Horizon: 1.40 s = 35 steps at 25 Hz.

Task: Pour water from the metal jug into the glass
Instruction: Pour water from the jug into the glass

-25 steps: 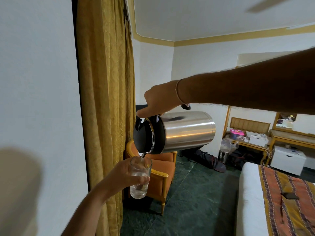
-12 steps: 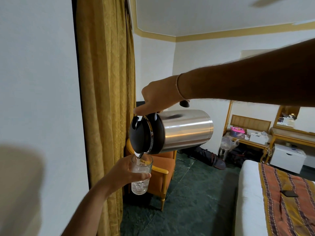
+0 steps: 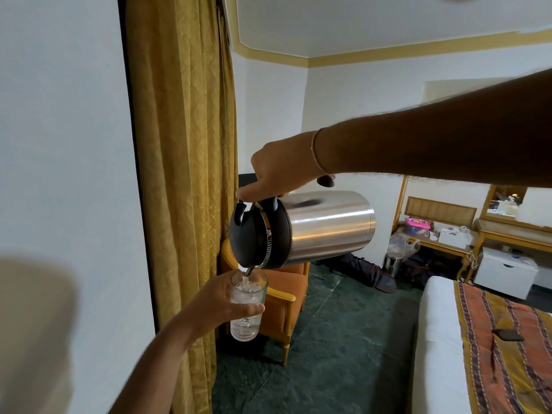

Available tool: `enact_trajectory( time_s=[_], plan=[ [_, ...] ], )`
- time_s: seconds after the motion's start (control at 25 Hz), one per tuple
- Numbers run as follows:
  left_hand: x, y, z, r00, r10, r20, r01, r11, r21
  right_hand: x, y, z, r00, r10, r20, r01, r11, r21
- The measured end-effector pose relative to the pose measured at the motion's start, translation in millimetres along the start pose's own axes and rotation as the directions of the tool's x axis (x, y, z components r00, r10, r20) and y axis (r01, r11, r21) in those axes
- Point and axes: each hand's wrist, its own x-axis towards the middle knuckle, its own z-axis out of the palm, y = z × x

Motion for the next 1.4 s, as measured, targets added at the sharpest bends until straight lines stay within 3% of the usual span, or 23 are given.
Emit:
enact_trajectory(
  time_s=[0.16,0.56,0.96,1.12,1.4],
  plan=[
    [3.2,-1.0,1.6,1.000,-0.001,0.004,0.001,1.000,-0.013,-3.8,2.9,6.6,0.996,0.016,-0.092,-0.022,0.998,-0.059],
    [10.7,-7.5,1.8,1.000,-0.010,-0.018,0.010,1.000,0.008,-6.0,11.8,11.3,1.000,0.010,-0.013,-0.010,1.000,0.004],
    [3.9,-1.9,-4.8,0.998,-0.052,-0.040,0.052,0.999,-0.001,-7.7,39.5,47.4,0.993,0.114,0.043,-0.122,0.936,0.329],
    [-3.3,-2.4,-5.5,0.996,-0.073,-0.060,0.071,0.997,-0.043,-27.0,50.9,68.3,0.987,0.147,0.058,-0.151,0.773,0.617],
    [-20.5,-5.0,5.8,0.991,-0.077,-0.107,0.071,0.996,-0.057,-84.0,46.9,131.7,0.956,0.292,-0.032,-0.104,0.438,0.893]
  ],
)
